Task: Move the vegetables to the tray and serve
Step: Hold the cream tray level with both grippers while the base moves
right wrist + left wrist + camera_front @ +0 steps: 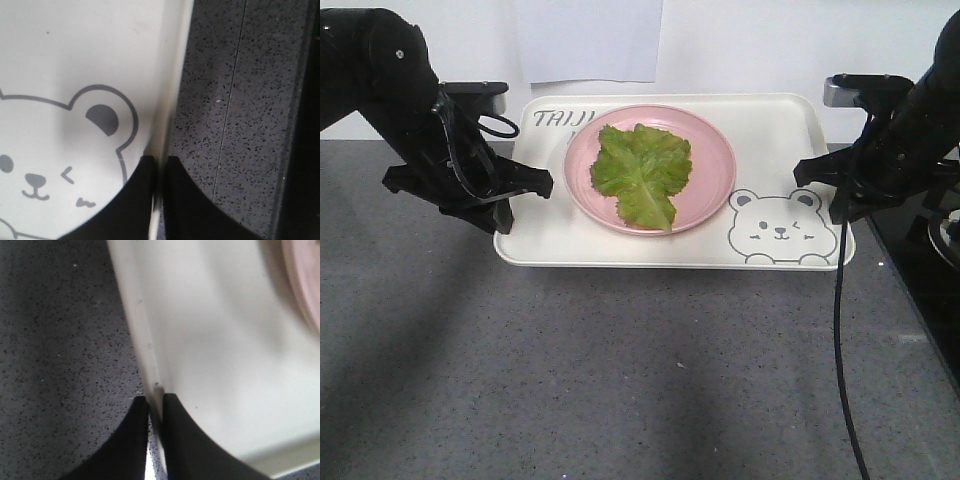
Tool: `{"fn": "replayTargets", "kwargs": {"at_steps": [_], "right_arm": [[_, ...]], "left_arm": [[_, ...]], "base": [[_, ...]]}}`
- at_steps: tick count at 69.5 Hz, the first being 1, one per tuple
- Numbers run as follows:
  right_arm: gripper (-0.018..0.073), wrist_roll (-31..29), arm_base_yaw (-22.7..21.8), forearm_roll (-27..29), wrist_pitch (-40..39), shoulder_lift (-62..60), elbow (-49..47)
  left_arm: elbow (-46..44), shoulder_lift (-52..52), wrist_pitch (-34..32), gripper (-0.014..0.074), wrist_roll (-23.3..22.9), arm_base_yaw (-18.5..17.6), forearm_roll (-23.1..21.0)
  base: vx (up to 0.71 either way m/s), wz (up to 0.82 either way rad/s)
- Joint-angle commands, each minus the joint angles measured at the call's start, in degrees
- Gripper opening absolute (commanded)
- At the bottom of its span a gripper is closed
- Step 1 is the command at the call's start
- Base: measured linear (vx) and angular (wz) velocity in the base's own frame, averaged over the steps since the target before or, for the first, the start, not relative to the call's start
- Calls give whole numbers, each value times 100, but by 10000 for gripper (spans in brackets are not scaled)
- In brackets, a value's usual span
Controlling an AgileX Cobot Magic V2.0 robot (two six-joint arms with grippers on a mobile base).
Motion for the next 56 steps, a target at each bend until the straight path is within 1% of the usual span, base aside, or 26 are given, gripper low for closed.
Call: {"fn": "replayTargets", "kwargs": {"at_steps": [1, 56], "right_arm": [[-7, -175, 62, 424, -327, -320, -186], [-7, -175, 62, 424, -327, -320, -186]], "left_arm": [[-204, -358, -313, -6, 148, -94, -517], [-204, -358, -313, -6, 148, -94, -517]], "base": [[2, 0], [1, 0]]}}
